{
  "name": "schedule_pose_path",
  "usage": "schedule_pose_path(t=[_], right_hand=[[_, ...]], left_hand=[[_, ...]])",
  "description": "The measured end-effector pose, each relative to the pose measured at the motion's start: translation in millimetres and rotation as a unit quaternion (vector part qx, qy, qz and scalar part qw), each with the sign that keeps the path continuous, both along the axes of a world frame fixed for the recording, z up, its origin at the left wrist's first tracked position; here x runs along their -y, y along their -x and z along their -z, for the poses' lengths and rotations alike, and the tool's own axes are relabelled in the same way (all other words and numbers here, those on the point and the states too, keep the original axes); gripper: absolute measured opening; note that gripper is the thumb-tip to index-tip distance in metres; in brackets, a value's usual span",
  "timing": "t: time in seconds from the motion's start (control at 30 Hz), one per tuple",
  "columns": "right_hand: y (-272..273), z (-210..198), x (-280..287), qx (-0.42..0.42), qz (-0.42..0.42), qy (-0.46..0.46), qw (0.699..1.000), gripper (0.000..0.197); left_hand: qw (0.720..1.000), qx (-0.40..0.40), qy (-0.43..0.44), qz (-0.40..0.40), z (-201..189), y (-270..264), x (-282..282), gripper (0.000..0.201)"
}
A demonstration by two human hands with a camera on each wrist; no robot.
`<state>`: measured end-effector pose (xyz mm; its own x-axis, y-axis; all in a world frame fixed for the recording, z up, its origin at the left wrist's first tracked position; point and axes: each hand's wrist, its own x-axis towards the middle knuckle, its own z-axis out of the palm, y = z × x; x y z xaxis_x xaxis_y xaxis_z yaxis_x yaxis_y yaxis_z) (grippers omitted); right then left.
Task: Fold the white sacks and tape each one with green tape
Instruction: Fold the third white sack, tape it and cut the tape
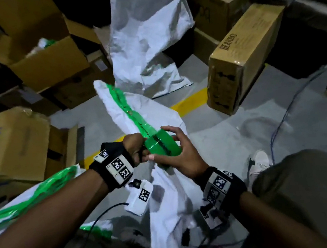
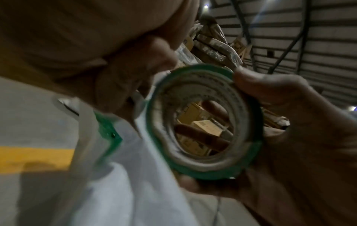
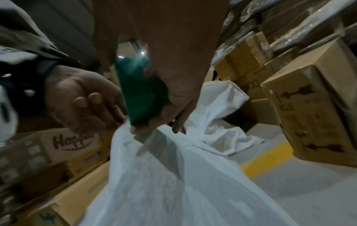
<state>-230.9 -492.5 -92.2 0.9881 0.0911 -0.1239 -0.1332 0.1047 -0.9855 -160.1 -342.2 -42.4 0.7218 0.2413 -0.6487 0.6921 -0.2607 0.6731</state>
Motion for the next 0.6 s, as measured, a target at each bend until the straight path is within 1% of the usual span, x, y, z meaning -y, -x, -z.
schedule_pose_path(t=[0.03, 0.07, 0.13, 0.17, 0.23, 0.3, 0.33, 0.4, 0.43, 0.47, 0.5, 0.53, 0.57, 0.6], right_hand=[[-3, 6, -2, -0.018, 0.007, -0.032, 0.999, 0.075], [-6, 12, -5, -0.040, 0.017, -0.045, 0.998, 0.066], [-7, 35, -12, -0.102, 0.051, -0.015, 0.993, 0.056], [-8, 50, -17, -0.129, 0.057, -0.004, 0.990, 0.058], [-6, 77, -30, -0.158, 0.036, 0.003, 0.987, 0.068], [-7, 89, -48, -0.162, 0.003, 0.034, 0.986, 0.073], [-7, 88, -54, -0.148, -0.013, 0.046, 0.988, 0.072], [-3, 91, -51, -0.112, -0.042, 0.062, 0.991, 0.063], [-4, 95, -56, -0.091, -0.070, 0.080, 0.990, 0.060], [-5, 99, -60, -0.066, -0.099, 0.099, 0.988, 0.060], [-6, 100, -64, -0.042, -0.123, 0.112, 0.985, 0.060], [-6, 100, -68, -0.024, -0.146, 0.123, 0.981, 0.061], [-8, 101, -73, -0.012, -0.159, 0.135, 0.978, 0.060], [-9, 97, -78, 0.004, -0.167, 0.151, 0.974, 0.058]], left_hand=[[1.000, -0.013, -0.008, -0.010, 4, 2, -10, 0.029], [0.999, -0.031, -0.014, -0.016, 10, 4, -20, 0.023], [0.997, -0.073, -0.020, -0.020, 19, 13, -36, 0.009], [0.996, -0.082, -0.014, -0.030, 25, 16, -44, 0.006], [0.993, -0.095, 0.002, -0.076, 38, 23, -58, 0.002], [0.988, -0.099, 0.015, -0.119, 56, 27, -77, 0.006], [0.985, -0.099, 0.021, -0.140, 62, 27, -84, 0.010], [0.980, -0.075, 0.052, -0.179, 75, 25, -88, 0.018], [0.976, -0.058, 0.075, -0.196, 84, 24, -96, 0.029], [0.973, -0.041, 0.078, -0.214, 101, 20, -108, 0.051], [0.970, -0.022, 0.062, -0.235, 122, 16, -119, 0.079], [0.966, -0.004, 0.034, -0.257, 133, 15, -126, 0.096], [0.963, 0.021, -0.006, -0.270, 142, 13, -134, 0.100], [0.962, 0.031, -0.047, -0.268, 146, 12, -143, 0.098]])
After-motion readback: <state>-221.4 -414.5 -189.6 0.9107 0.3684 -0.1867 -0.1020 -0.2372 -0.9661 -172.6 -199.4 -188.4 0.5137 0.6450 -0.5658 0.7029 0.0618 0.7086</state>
